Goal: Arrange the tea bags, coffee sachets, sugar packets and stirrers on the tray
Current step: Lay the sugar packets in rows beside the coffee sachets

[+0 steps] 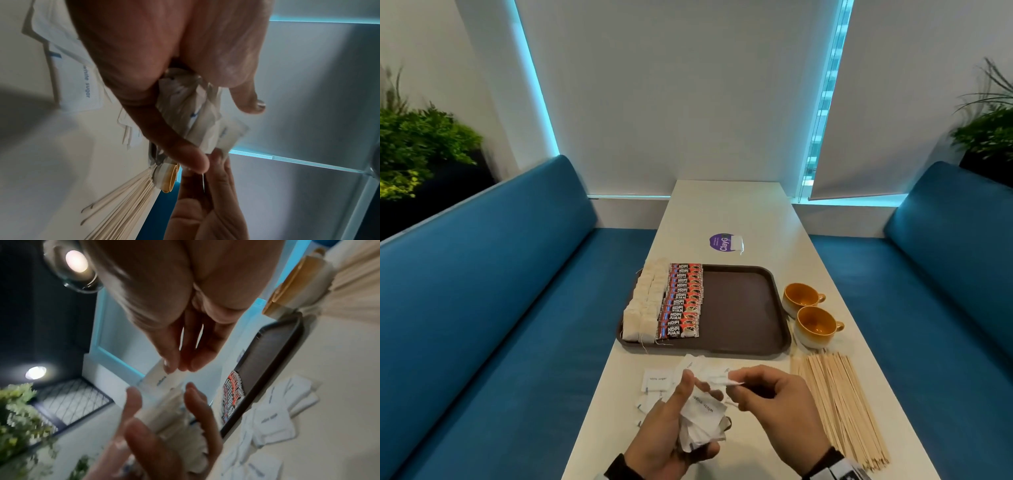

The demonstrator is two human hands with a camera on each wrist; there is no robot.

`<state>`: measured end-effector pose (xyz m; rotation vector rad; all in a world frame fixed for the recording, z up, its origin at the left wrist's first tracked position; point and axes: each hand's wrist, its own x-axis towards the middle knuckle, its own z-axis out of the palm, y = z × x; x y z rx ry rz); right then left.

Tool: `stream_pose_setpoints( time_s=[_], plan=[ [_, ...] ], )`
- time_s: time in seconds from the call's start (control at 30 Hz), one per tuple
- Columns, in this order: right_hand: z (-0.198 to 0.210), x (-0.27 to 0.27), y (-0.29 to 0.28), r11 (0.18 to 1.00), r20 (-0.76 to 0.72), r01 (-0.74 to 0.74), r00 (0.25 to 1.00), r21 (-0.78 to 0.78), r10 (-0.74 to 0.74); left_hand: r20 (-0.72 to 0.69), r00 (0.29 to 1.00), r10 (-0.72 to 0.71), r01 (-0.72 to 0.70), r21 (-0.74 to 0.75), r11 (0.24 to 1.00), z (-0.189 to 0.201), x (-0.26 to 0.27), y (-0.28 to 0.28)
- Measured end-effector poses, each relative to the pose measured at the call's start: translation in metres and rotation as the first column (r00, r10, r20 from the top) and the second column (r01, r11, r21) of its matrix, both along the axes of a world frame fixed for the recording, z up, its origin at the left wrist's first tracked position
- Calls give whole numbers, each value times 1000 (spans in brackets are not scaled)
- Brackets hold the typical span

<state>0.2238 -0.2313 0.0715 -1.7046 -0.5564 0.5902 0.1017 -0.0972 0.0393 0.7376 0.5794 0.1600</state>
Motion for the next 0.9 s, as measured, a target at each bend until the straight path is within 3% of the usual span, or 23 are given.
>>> stream_pose_setpoints(
  time_s=[0.17,0.27,0.4,0.53,0.73,0.9],
  plan=[
    [-12,-2,-5,995,295,-72,952,-64,88,8,996,-91,89,132,987,-3,-2,-2],
    [-16,-4,-7,995,359,-102,928,-21,103,39,996,-76,68,185,980,-3,-3,-1],
    [-18,-1,-5,994,170,-70,984,84,55,68,996,-56,41,195,980,0,-3,3],
    [-15,2,-1,979,-98,-7,995,203,27,56,988,-146,127,264,956,1,-4,8],
    [-17,11,-4,985,-214,-156,962,68,168,148,941,-306,251,301,920,-4,-6,12],
    [-16,16,-1,977,-294,-209,932,40,211,121,957,-265,231,237,944,-17,-3,22]
  ],
)
